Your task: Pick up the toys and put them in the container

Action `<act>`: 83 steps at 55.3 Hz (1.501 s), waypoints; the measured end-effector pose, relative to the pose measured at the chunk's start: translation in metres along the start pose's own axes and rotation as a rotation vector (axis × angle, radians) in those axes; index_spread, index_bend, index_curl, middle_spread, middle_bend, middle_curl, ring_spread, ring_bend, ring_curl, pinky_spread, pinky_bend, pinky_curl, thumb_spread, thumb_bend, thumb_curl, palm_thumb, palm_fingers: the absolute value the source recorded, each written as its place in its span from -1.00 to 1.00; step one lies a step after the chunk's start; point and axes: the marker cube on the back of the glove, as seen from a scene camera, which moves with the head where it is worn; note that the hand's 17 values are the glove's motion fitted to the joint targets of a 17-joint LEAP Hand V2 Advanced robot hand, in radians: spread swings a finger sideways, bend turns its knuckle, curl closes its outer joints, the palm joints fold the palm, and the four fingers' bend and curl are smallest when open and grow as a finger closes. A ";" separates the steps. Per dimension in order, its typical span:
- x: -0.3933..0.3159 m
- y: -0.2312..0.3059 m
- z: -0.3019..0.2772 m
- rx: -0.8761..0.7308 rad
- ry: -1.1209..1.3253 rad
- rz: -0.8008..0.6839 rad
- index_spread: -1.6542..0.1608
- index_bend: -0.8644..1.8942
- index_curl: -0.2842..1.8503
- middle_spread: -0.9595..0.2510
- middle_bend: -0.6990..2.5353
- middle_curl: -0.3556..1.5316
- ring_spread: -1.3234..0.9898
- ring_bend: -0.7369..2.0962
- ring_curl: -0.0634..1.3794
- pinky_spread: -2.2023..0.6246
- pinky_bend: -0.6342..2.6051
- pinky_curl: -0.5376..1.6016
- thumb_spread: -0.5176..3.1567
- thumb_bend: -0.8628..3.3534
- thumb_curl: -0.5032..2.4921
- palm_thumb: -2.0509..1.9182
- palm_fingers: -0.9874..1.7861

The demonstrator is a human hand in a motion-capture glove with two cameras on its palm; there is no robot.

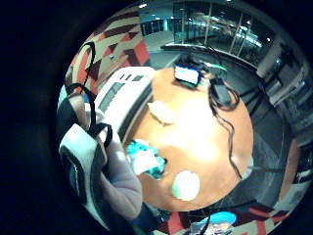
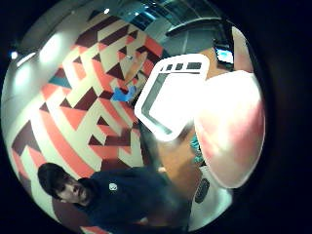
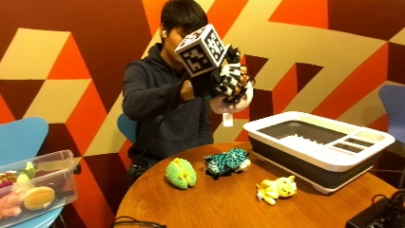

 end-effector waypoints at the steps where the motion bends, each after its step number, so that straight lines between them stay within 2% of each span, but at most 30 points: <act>1: -0.008 -0.002 0.000 0.005 -0.007 -0.012 0.22 0.13 -0.10 0.03 0.11 0.11 -0.24 0.49 0.06 0.28 0.18 0.06 -0.84 -0.48 -0.13 0.48 0.33; 12: -0.069 -0.035 0.013 0.056 -0.041 -0.061 0.18 0.17 0.06 0.02 0.14 0.22 -0.23 0.55 0.10 0.28 0.23 0.09 -0.87 -0.48 -0.11 0.47 0.26; 19: -0.093 -0.056 0.049 0.083 -0.057 -0.067 0.19 0.14 0.14 0.05 0.13 0.26 -0.22 0.54 0.10 0.29 0.24 0.08 -0.85 -0.50 -0.10 0.45 0.18; 28: -0.103 -0.075 0.107 0.081 -0.134 -0.065 0.26 -0.05 0.13 0.12 0.00 0.20 -0.19 0.48 0.01 0.33 0.21 0.01 -0.69 -0.54 -0.09 0.41 -0.04; 36: -0.107 -0.078 0.151 -0.039 -0.190 -0.065 0.32 -0.10 0.10 0.25 -0.10 0.13 -0.11 0.42 -0.09 0.39 0.14 -0.05 -0.44 -0.55 -0.10 0.38 -0.14; 39: -0.106 -0.079 0.161 -0.112 -0.197 -0.049 0.35 -0.12 0.09 0.30 -0.16 0.10 -0.08 0.38 -0.11 0.41 0.12 -0.07 -0.37 -0.56 -0.11 0.36 -0.23; 41: -0.104 -0.080 0.166 -0.155 -0.198 -0.042 0.37 -0.13 0.08 0.36 -0.20 0.07 -0.04 0.31 -0.14 0.45 0.10 -0.07 -0.32 -0.57 -0.13 0.35 -0.38; 44: -0.100 -0.082 0.166 -0.171 -0.191 -0.036 0.41 -0.20 0.02 0.45 -0.29 0.01 0.02 0.15 -0.24 0.49 0.09 -0.09 -0.26 -0.59 -0.17 0.32 -0.58; 46: -0.097 -0.082 0.163 -0.161 -0.174 -0.038 0.43 -0.23 -0.01 0.50 -0.34 -0.03 0.05 0.03 -0.30 0.51 0.06 -0.11 -0.23 -0.60 -0.19 0.30 -0.65; 56: -0.073 -0.074 0.120 -0.174 -0.070 -0.040 0.49 -0.31 -0.18 0.61 -0.48 -0.15 0.13 -0.21 -0.48 0.56 -0.06 -0.17 -0.13 -0.61 -0.28 0.23 -0.55; 68: -0.027 -0.023 0.074 -0.355 0.219 -0.003 0.52 -0.31 -0.31 0.62 -0.48 -0.22 0.15 -0.33 -0.53 0.58 -0.13 -0.20 -0.08 -0.60 -0.34 0.22 -0.47; 74: -0.002 0.019 0.075 -0.404 0.359 0.003 0.55 -0.33 -0.37 0.62 -0.47 -0.24 0.15 -0.35 -0.54 0.58 -0.14 -0.20 -0.07 -0.60 -0.36 0.21 -0.46; 83: 0.050 0.070 0.110 -0.566 0.307 0.127 0.58 -0.36 -0.47 0.61 -0.46 -0.25 0.15 -0.34 -0.51 0.58 -0.12 -0.19 -0.06 -0.60 -0.38 0.21 -0.44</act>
